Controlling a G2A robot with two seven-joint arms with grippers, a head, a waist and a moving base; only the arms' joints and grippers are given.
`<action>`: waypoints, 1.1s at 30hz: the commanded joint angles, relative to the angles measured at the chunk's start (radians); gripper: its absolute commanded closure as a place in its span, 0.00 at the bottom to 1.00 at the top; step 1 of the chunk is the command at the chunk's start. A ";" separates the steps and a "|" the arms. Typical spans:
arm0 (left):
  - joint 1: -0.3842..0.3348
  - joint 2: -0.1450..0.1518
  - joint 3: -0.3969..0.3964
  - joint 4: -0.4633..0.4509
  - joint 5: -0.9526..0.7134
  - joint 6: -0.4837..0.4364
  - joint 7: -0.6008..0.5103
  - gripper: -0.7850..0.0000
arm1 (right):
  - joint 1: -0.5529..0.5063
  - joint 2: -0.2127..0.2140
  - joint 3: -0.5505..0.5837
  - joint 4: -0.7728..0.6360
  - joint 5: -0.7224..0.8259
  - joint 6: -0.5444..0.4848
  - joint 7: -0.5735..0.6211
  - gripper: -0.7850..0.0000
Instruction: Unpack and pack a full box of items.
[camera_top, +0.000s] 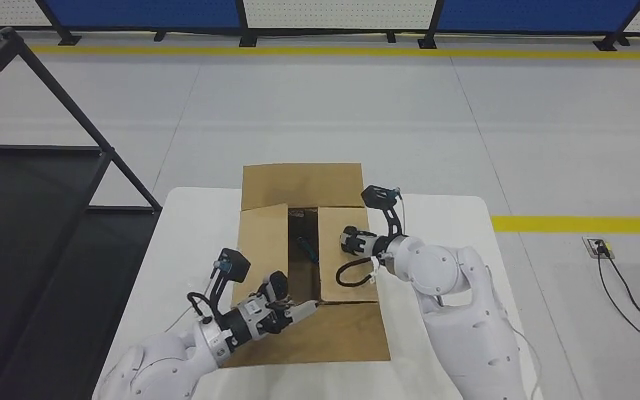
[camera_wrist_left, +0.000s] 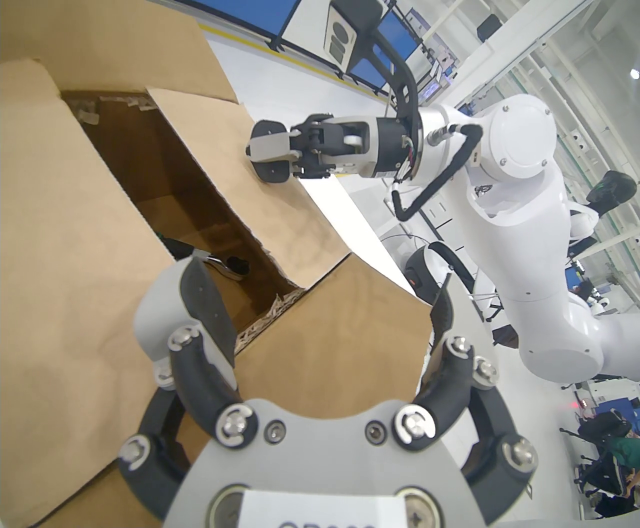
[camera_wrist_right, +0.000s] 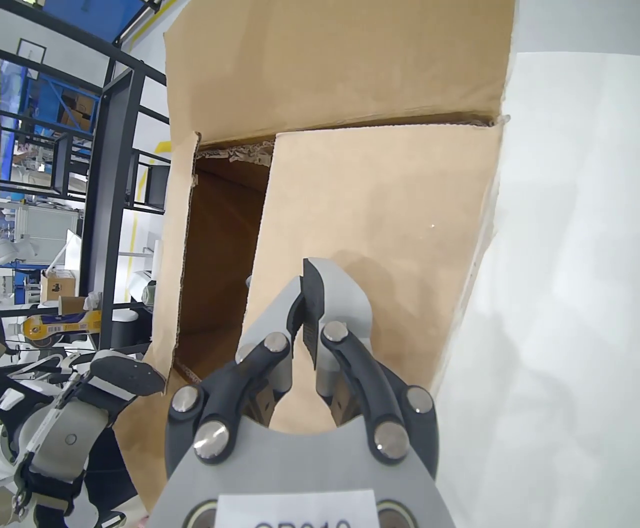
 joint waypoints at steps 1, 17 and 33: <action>-0.014 0.000 0.014 0.012 -0.002 0.005 -0.007 0.00 | 0.002 0.002 -0.001 0.008 -0.008 0.013 -0.014 1.00; -0.068 0.005 0.074 0.082 0.008 0.021 -0.052 0.00 | -0.003 0.019 -0.026 0.001 -0.050 0.031 0.023 1.00; -0.010 0.031 -0.033 0.026 -0.040 -0.043 -0.078 0.00 | -0.077 0.043 -0.017 -0.144 -0.058 0.029 0.069 1.00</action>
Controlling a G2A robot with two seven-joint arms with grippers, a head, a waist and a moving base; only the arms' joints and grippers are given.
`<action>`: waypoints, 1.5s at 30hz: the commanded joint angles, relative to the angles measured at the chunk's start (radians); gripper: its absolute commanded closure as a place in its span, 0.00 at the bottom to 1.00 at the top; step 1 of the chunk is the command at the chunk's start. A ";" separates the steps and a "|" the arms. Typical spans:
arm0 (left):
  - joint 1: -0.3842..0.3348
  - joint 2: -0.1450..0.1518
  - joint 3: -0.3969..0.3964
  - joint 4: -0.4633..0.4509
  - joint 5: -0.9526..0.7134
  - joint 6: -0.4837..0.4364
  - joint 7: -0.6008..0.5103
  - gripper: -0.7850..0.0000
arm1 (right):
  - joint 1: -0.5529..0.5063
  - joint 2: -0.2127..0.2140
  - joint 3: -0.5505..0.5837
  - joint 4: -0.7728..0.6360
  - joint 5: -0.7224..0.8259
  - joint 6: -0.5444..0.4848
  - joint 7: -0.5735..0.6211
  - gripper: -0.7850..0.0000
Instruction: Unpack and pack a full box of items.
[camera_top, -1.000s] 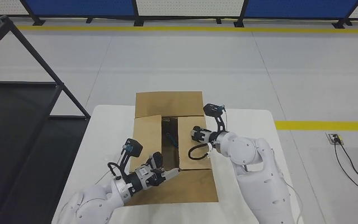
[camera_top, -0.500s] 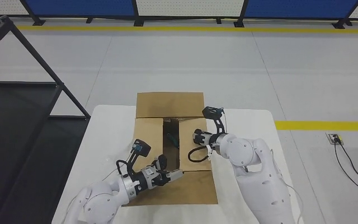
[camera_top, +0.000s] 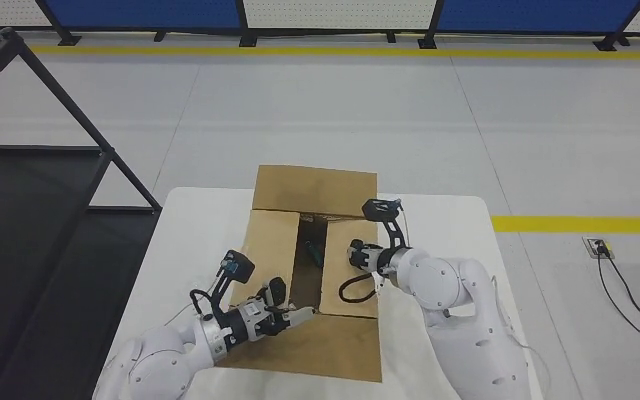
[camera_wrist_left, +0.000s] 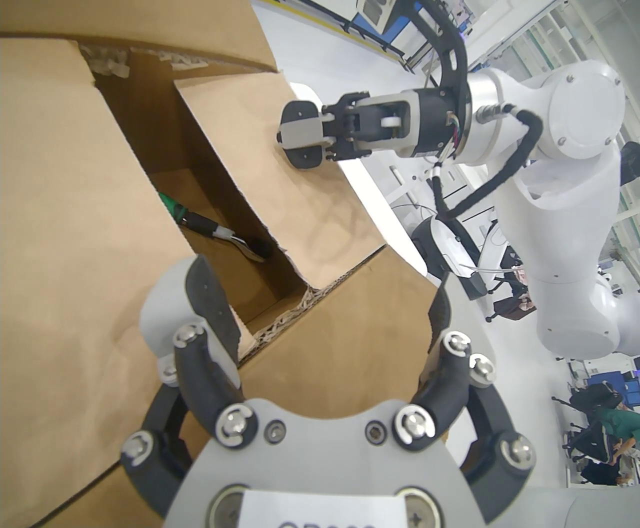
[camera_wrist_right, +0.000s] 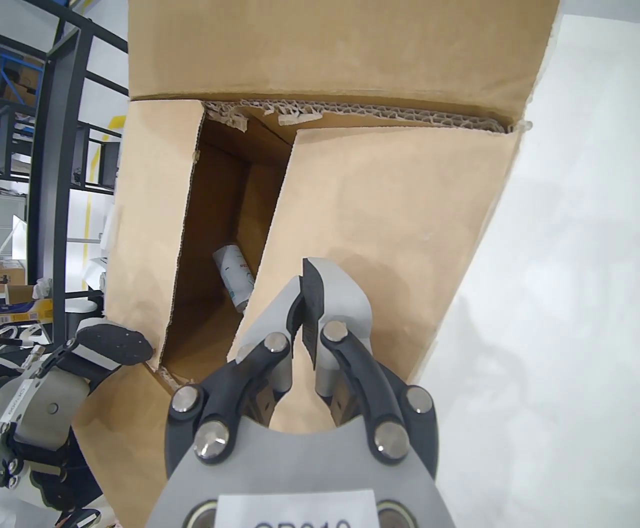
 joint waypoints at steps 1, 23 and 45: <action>0.012 0.003 -0.023 -0.020 -0.023 -0.010 0.008 0.00 | -0.010 0.002 0.014 -0.020 0.024 0.003 -0.020 1.00; 0.248 0.047 -0.378 -0.181 -0.263 -0.224 -0.060 0.00 | 0.013 0.008 0.100 -0.021 0.193 0.054 -0.152 0.00; 0.308 0.090 -0.484 -0.078 -0.445 -0.340 -0.257 0.00 | 0.346 0.003 0.089 0.677 0.334 -0.214 -0.438 0.00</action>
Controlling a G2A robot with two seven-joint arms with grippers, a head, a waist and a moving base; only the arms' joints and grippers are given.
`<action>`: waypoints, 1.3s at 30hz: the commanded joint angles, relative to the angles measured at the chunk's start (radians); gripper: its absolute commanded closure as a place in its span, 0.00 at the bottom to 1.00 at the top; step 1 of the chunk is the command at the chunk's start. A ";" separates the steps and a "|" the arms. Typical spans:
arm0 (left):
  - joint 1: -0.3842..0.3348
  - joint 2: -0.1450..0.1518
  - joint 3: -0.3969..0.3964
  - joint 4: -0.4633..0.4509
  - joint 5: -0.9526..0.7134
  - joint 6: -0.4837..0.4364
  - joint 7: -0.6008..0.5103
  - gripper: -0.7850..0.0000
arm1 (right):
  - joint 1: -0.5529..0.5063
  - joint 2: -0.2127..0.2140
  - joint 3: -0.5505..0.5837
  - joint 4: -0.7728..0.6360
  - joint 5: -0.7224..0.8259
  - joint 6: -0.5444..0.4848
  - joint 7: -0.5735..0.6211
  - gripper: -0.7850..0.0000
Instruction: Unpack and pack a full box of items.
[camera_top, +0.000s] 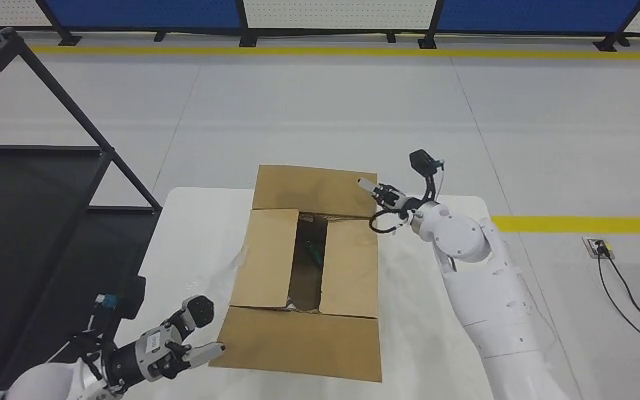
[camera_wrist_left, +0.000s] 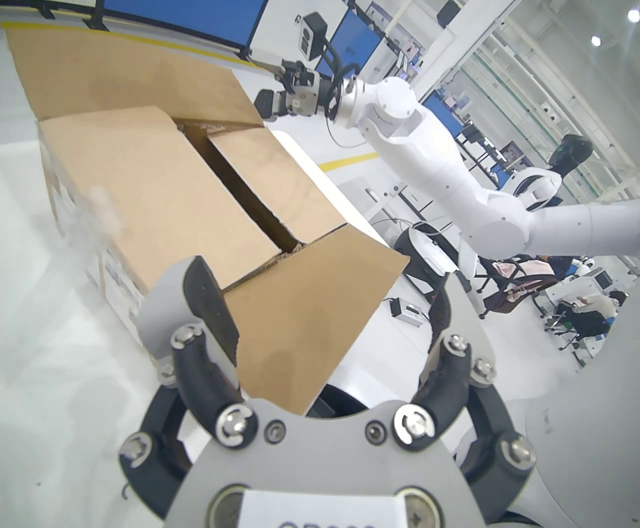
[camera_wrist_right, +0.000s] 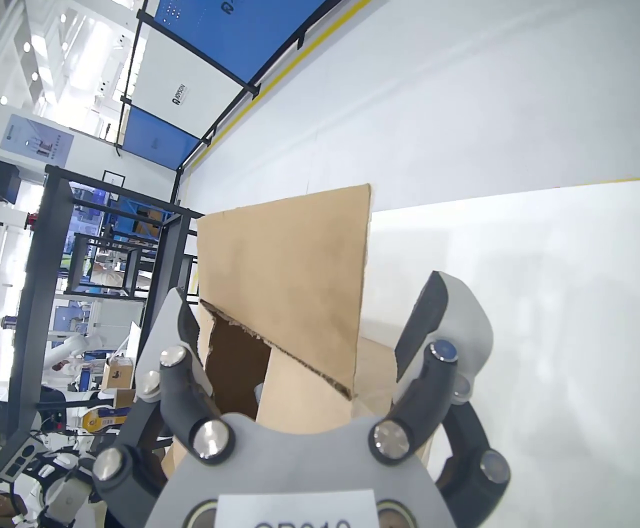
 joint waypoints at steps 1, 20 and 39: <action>0.018 0.007 -0.017 0.013 -0.036 -0.008 -0.049 0.00 | 0.015 -0.002 -0.004 0.034 0.005 0.002 -0.003 0.00; -0.001 0.036 -0.014 0.085 -0.099 0.063 -0.176 0.00 | 0.056 -0.008 -0.025 0.158 0.083 -0.072 -0.055 0.00; 0.062 0.202 0.150 0.046 -0.135 0.127 -0.240 0.00 | 0.102 0.011 -0.002 0.209 0.233 -0.318 0.034 0.00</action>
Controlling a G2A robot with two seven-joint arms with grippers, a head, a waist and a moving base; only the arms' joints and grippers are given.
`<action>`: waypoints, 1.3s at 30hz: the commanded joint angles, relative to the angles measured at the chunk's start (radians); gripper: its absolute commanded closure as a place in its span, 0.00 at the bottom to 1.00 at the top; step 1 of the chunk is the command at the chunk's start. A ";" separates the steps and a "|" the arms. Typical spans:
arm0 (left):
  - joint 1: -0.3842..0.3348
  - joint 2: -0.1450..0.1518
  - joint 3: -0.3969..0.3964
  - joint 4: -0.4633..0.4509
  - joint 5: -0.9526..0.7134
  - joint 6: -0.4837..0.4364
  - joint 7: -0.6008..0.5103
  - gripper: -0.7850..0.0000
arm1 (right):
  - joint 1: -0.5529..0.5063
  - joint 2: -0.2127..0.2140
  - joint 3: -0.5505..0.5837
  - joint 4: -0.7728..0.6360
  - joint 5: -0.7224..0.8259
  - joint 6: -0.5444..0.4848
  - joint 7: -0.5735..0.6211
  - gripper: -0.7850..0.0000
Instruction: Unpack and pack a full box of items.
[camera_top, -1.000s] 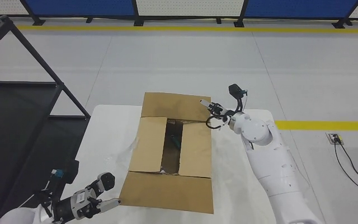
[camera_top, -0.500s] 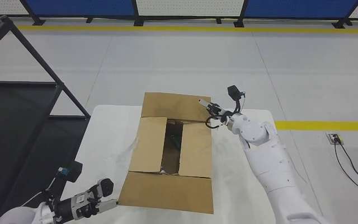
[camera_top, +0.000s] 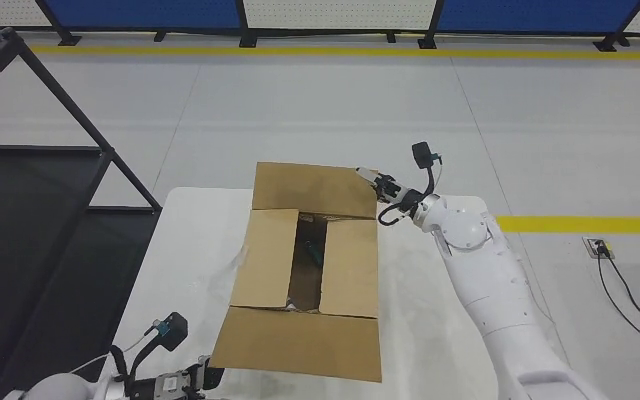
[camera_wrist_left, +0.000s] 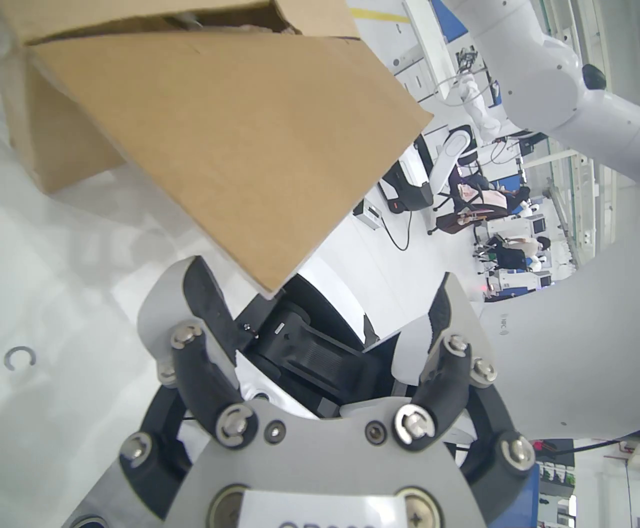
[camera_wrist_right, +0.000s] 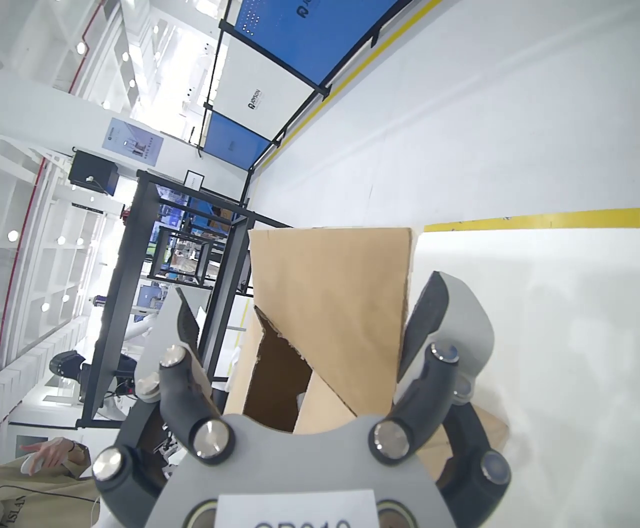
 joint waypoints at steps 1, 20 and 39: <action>-0.004 0.026 0.019 0.004 -0.021 -0.012 0.012 0.00 | -0.016 0.005 0.004 -0.037 0.008 -0.007 0.019 0.00; -0.134 0.104 0.089 0.028 -0.134 -0.118 0.228 0.00 | -0.253 0.054 0.022 -0.564 -0.025 0.115 0.156 0.00; -0.195 0.082 0.181 -0.029 0.114 0.021 0.467 0.00 | -0.278 0.072 0.006 -0.679 0.006 0.225 0.345 0.00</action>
